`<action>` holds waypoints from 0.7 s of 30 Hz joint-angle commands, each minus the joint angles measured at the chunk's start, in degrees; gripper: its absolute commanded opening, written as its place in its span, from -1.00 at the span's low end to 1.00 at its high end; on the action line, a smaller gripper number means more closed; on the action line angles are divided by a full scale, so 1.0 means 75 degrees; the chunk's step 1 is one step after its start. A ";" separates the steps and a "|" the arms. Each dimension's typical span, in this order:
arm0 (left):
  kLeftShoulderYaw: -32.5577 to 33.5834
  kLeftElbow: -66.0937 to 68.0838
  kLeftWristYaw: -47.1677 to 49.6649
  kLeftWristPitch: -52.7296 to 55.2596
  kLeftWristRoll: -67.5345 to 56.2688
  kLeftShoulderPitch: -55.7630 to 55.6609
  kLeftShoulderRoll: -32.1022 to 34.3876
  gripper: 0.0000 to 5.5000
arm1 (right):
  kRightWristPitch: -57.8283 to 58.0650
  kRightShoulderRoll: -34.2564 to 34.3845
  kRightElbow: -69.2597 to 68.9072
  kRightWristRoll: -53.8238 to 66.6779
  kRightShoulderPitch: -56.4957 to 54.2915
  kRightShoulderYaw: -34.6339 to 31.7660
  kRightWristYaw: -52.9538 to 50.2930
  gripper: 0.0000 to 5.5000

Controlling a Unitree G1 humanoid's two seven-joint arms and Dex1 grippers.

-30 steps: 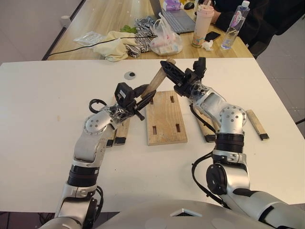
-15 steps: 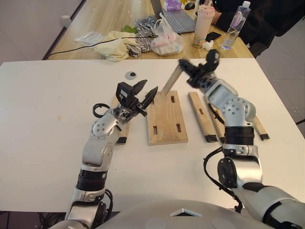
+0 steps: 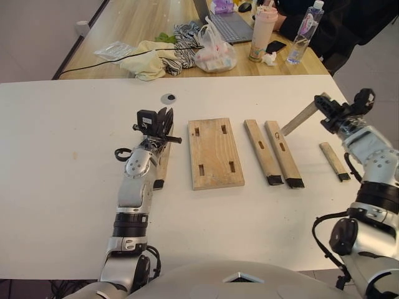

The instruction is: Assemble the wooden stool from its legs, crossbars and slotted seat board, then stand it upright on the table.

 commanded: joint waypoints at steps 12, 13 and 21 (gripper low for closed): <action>0.0145 0.0998 0.0310 0.0070 0.0502 -0.0719 0.0275 -0.79 | -0.0661 0.1104 -0.0430 -0.0251 0.0356 0.0562 -0.0280 -0.86; 0.0128 0.1027 0.0294 0.0065 0.0510 -0.0747 0.0270 -0.79 | -0.0768 0.1167 -0.0360 -0.0293 0.0356 0.0581 -0.0287 -0.86; 0.0149 0.0946 0.0302 0.0056 0.0562 -0.0569 0.0251 -0.79 | -0.1211 0.1007 -0.0476 -0.0908 0.0457 0.1112 -0.0230 -0.86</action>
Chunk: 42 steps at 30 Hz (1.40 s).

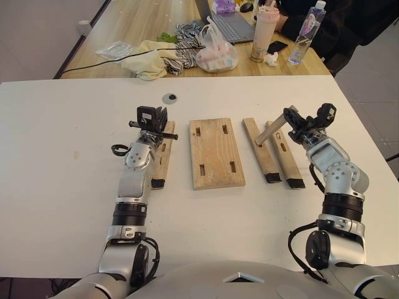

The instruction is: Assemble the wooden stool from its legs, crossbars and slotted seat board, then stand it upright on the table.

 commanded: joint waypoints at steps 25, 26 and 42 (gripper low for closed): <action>0.0147 -0.0210 0.0168 0.0017 0.0068 0.0138 0.0002 -0.79 | -0.1904 0.0144 0.0324 -0.3041 0.2704 0.2496 -0.0169 -0.86; 0.0149 -0.0209 0.0158 0.0025 0.0073 0.0132 0.0000 -0.79 | -0.1714 0.0089 0.0402 -0.2992 0.2757 0.2513 -0.0087 -0.86; 0.0156 -0.0635 0.0628 -0.0050 0.0153 0.0820 -0.0389 -0.79 | 0.1178 -0.2347 -0.2609 -0.2710 0.2869 0.3397 0.1844 -0.18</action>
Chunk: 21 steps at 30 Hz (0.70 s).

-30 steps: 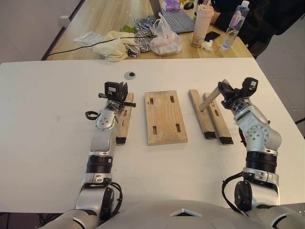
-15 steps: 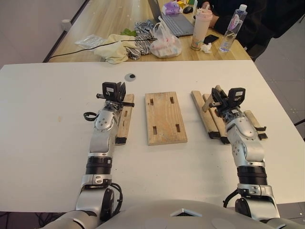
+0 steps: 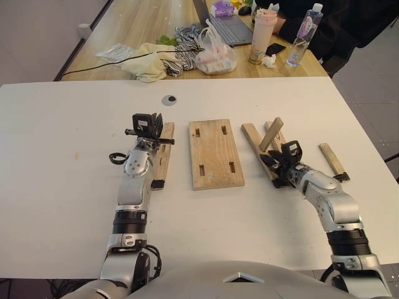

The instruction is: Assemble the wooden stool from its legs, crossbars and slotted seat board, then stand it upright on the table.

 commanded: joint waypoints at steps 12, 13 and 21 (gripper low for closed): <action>0.0059 -0.0515 0.0270 0.0001 0.0060 0.0273 -0.0144 -0.79 | 0.2944 -0.1108 -0.1598 0.0082 0.0719 0.0292 0.0265 -0.06; 0.0048 -0.0505 0.0299 -0.0003 0.0098 0.0213 -0.0131 -0.79 | 0.2871 -0.1054 -0.1532 0.0048 0.0728 0.0290 0.0195 -0.14; 0.0585 -0.3173 -0.2663 0.2252 -0.5831 0.0622 -0.0359 -0.33 | 0.0889 -0.0404 -0.0761 0.0283 -0.1328 -0.0227 0.0477 -0.28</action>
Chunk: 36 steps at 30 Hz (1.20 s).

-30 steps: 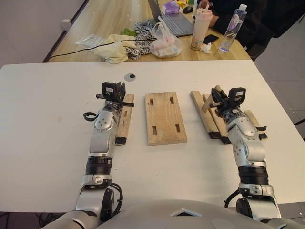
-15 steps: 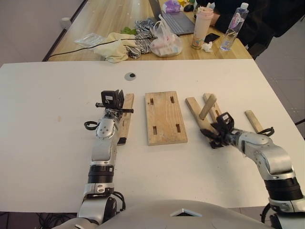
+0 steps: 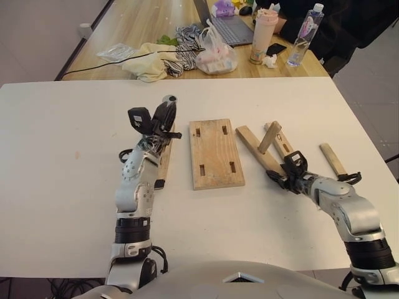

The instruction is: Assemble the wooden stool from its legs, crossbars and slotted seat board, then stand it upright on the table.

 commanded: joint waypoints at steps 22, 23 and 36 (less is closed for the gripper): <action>0.0308 -0.2014 -0.1677 0.2734 -0.5327 -0.0188 0.1124 0.42 | 0.2505 -0.0743 0.0083 0.5302 -0.4297 -0.0901 0.5135 -0.28; 0.0246 -0.2039 -0.1703 0.2729 -0.5311 -0.0207 0.1130 0.42 | 0.2466 -0.0772 0.0008 0.5277 -0.4203 -0.0843 0.5185 -0.28; 0.0550 -0.1808 -0.2026 0.2745 -0.6381 -0.0349 0.1234 0.06 | 0.2209 -0.0911 -0.0171 0.5154 -0.3855 -0.0627 0.5442 -0.28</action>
